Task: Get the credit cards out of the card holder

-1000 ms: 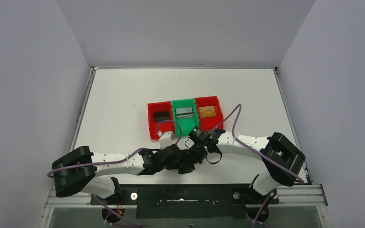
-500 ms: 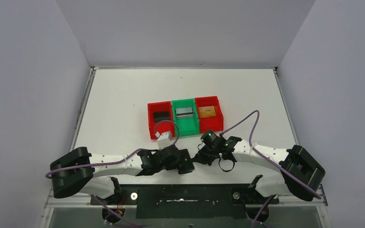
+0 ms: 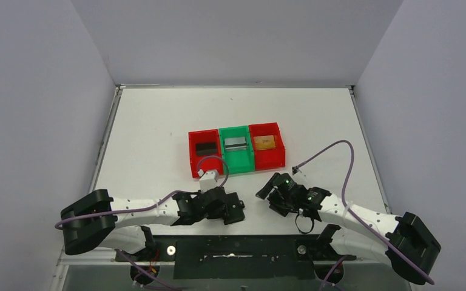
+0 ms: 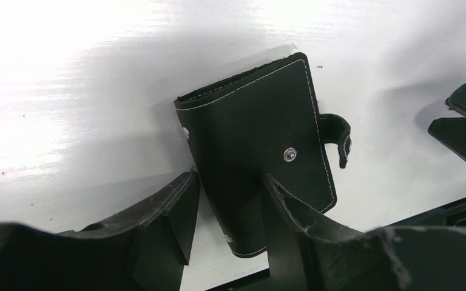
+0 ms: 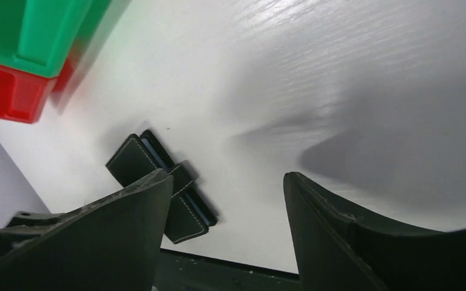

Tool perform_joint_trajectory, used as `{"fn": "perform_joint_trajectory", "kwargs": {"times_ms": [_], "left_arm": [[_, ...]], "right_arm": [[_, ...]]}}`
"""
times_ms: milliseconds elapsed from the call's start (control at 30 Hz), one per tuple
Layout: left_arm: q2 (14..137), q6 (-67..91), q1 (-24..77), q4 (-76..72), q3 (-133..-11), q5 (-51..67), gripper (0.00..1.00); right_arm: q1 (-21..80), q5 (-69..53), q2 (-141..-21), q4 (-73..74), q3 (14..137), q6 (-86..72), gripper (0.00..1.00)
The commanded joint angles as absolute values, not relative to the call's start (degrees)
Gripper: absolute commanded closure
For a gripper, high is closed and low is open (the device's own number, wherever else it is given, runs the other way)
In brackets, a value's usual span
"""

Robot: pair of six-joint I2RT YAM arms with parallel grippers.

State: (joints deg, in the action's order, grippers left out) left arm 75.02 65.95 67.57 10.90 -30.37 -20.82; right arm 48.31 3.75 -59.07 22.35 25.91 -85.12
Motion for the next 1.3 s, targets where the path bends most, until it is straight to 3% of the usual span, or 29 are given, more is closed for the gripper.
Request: {"fn": "perform_joint_trajectory", "kwargs": {"times_ms": [0, 200, 400, 600, 767, 900, 1033, 1267], "left_arm": [[73.87, 63.9, 67.75, 12.81, -31.19, -21.09, 0.57], [72.92, 64.79, 67.69, 14.48, -31.9, -22.48, 0.56], [67.57, 69.92, 67.61, 18.47, -29.8, -26.03, 0.54], [55.88, 73.7, 67.54, 19.99, -24.42, -28.77, 0.49], [47.76, 74.4, 67.24, 21.63, -21.87, -30.49, 0.47], [45.28, 74.42, 67.05, 23.62, -21.53, -31.2, 0.46], [46.14, 73.74, 67.01, 24.14, -22.06, -30.92, 0.46], [52.0, 72.33, 67.02, 24.48, -25.11, -30.49, 0.46]], "right_arm": [[48.25, 1.69, -57.76, 11.18, 25.37, -72.45, 0.28], [52.2, -0.14, -67.3, 11.42, 34.01, -63.92, 0.22], [58.15, 5.17, -78.18, 17.6, 44.17, -60.91, 0.22], [59.67, 6.27, -83.21, 20.55, 46.4, -60.54, 0.24], [60.16, 7.51, -84.3, 22.74, 46.54, -59.5, 0.31], [60.08, 9.43, -84.86, 24.74, 46.84, -59.32, 0.44], [60.1, 10.97, -83.86, 23.82, 46.05, -59.96, 0.6], [59.07, 9.09, -82.6, 19.2, 43.19, -59.78, 0.74]]}}
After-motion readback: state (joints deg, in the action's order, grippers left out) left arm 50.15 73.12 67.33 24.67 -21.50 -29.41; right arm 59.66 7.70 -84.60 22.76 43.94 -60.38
